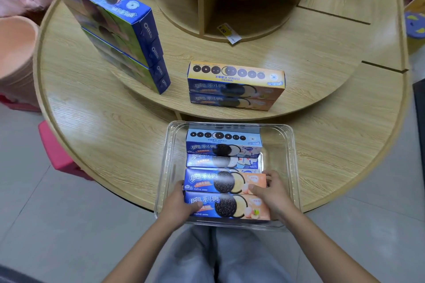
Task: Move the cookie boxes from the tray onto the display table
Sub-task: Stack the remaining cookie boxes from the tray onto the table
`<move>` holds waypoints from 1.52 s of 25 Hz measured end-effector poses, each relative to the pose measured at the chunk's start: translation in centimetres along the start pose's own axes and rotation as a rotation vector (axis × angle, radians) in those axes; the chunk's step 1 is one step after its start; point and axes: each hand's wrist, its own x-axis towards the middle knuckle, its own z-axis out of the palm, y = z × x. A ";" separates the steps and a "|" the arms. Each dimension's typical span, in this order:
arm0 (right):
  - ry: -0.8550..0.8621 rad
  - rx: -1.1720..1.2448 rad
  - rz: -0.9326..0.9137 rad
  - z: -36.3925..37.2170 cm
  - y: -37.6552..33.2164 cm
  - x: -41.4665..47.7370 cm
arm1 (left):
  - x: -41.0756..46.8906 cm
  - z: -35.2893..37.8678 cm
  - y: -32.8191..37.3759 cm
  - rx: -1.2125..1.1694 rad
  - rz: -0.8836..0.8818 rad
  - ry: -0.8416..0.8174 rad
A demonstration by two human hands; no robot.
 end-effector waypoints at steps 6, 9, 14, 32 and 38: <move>0.046 0.052 -0.023 -0.2 -0.2 0.1 | 0.9 -0.9 -0.2 -0.062 -0.023 -0.069; -0.019 0.166 -0.019 -0.6 -0.8 -0.4 | 0.8 -1.4 -0.3 -0.067 -0.028 -0.063; -0.217 0.103 -0.017 -2.8 -2.3 -0.6 | 0.1 -2.2 0.1 -0.123 -0.008 -0.105; -0.114 0.312 -0.542 -10.3 -11.5 -3.7 | -0.6 -9.5 8.6 -0.253 0.419 0.092; -0.043 0.361 -0.676 -12.6 -16.1 -3.6 | 0.3 -12.1 16.2 -0.229 0.606 0.142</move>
